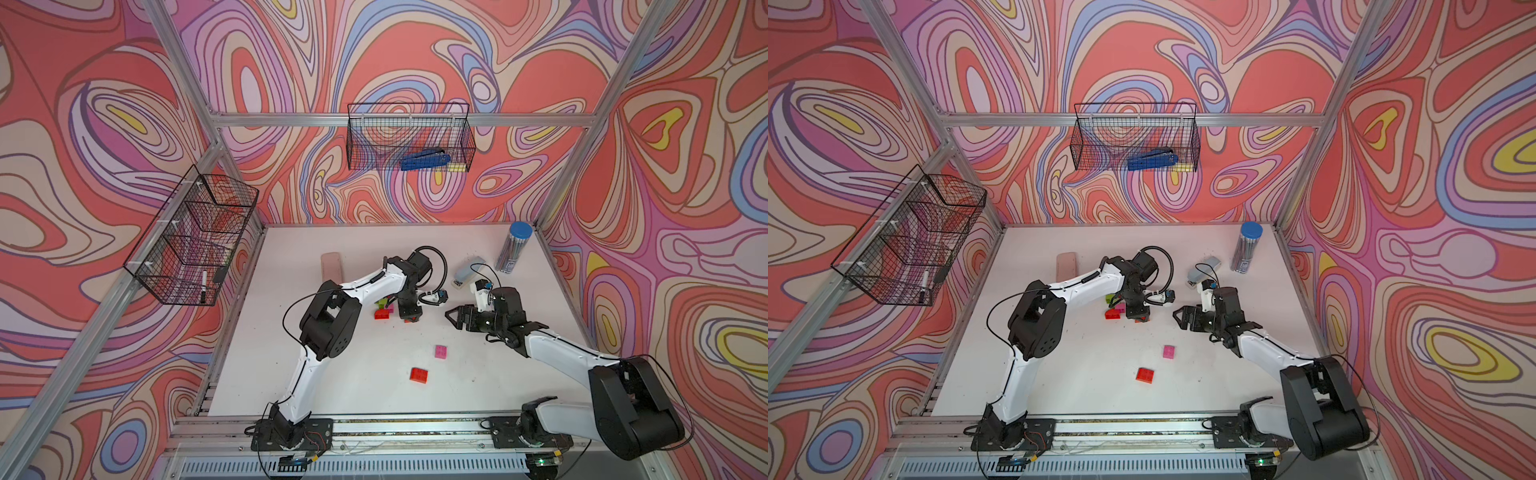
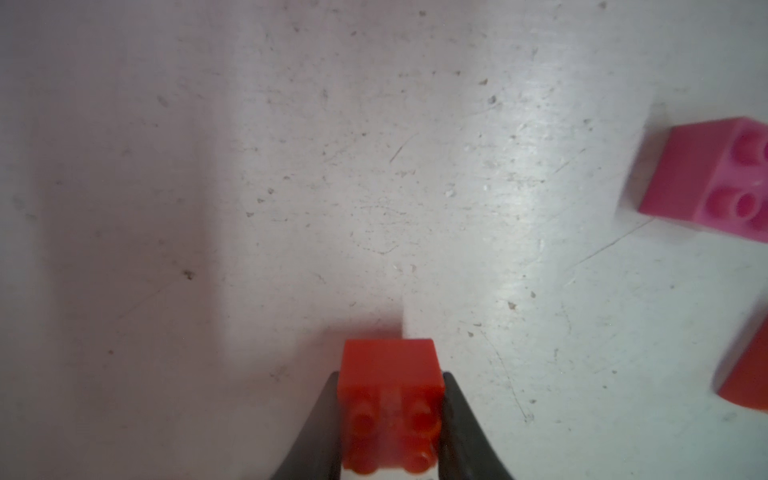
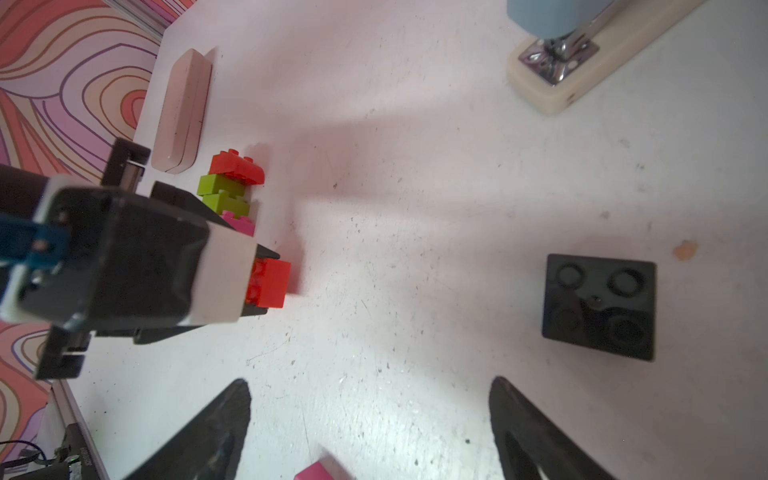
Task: Assemble the letter s with lego
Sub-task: Place the lego brick at the center of the board.
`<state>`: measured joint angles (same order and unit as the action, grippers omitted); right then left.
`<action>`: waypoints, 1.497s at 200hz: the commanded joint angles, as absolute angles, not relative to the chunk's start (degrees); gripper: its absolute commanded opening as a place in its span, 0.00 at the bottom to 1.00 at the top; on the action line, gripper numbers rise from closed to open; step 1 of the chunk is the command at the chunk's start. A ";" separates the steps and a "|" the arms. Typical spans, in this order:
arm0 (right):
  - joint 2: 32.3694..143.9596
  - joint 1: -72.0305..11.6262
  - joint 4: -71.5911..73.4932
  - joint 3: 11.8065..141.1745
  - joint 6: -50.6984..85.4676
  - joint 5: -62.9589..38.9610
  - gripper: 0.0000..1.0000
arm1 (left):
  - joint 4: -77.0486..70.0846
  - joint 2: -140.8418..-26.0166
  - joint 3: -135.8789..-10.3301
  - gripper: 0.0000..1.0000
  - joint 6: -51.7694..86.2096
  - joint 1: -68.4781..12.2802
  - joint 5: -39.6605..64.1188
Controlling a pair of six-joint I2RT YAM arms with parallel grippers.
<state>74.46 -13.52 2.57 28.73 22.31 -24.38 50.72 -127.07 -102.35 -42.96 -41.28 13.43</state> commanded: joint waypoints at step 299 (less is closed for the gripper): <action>78.53 -43.42 -27.58 41.25 51.78 7.74 0.64 | 38.40 -91.49 -74.82 0.83 -26.38 -36.20 25.66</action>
<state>76.77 -41.01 -25.45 38.81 47.92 3.07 42.78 -95.26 -79.09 -30.52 -36.10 22.83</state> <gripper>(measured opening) 0.640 0.824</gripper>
